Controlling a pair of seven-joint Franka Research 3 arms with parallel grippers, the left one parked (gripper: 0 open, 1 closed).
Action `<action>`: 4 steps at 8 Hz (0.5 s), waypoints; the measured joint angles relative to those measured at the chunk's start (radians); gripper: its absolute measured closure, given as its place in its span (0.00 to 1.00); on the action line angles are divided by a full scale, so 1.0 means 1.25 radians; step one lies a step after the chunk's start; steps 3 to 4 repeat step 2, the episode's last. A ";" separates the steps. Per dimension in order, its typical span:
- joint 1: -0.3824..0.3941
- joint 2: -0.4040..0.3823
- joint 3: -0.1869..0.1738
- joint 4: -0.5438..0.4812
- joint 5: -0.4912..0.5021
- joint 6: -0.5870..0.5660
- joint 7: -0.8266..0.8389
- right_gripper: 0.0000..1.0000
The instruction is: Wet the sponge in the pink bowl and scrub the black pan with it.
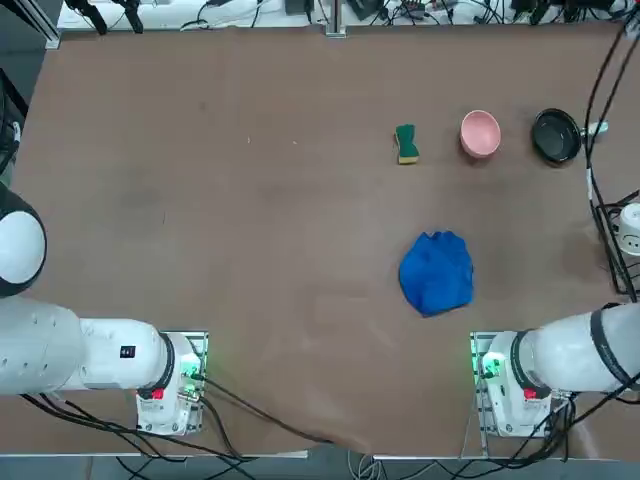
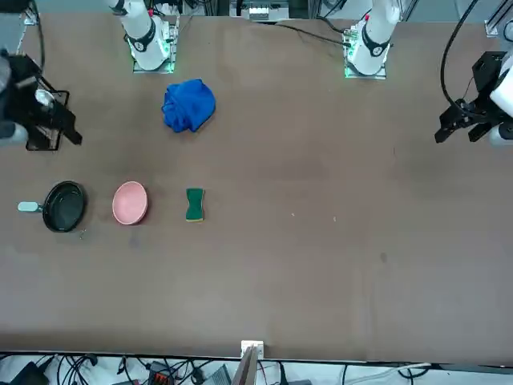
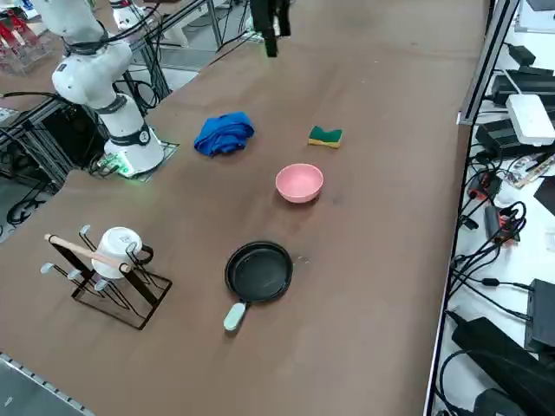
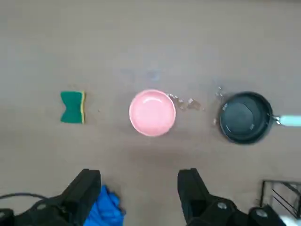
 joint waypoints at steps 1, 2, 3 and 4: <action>0.000 -0.024 0.003 -0.017 -0.008 -0.027 0.002 0.00; -0.001 -0.040 0.003 -0.025 -0.010 -0.052 0.003 0.00; -0.001 -0.040 0.003 -0.025 -0.010 -0.052 0.003 0.00; -0.001 -0.040 0.003 -0.025 -0.010 -0.052 0.003 0.00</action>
